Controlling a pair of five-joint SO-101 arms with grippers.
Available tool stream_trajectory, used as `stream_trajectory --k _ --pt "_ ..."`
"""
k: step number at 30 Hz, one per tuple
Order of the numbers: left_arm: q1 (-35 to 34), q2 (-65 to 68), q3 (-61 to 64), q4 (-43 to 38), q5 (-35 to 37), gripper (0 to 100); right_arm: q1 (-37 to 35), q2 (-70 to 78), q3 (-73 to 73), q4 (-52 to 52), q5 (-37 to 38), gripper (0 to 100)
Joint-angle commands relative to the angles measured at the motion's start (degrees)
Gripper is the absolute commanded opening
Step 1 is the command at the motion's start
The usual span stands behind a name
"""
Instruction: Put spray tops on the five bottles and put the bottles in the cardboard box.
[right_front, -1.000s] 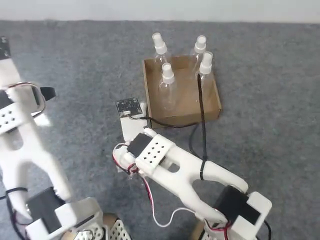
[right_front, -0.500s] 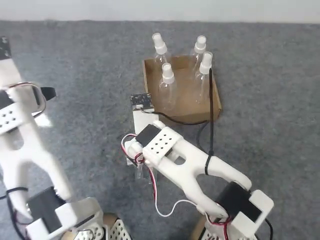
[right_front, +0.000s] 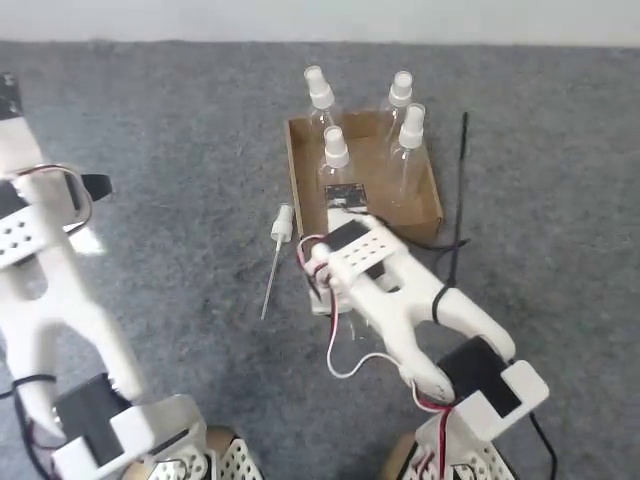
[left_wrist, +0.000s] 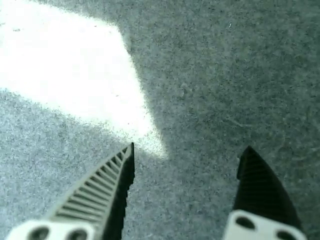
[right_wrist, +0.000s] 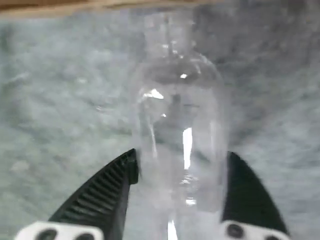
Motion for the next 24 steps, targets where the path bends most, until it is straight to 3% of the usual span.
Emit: stream_trajectory --k 1,6,12,16,24 --pt "1.14 -0.62 -3.30 -1.58 -0.44 31 4.35 -2.42 -0.35 4.18 11.87 7.0" --pt "3.52 -0.26 -2.86 -0.44 1.41 31 7.25 -5.93 -0.26 9.19 26.46 2.9" --pt "11.78 -0.09 -2.07 5.45 1.49 31 15.78 -13.49 -0.09 17.80 50.46 0.8" --pt "20.13 -0.09 3.47 5.10 1.49 31 27.82 -20.00 0.00 21.23 60.40 0.6" --pt "34.02 0.09 16.75 -7.12 4.75 30 55.69 -27.30 -0.09 18.77 78.68 0.6"
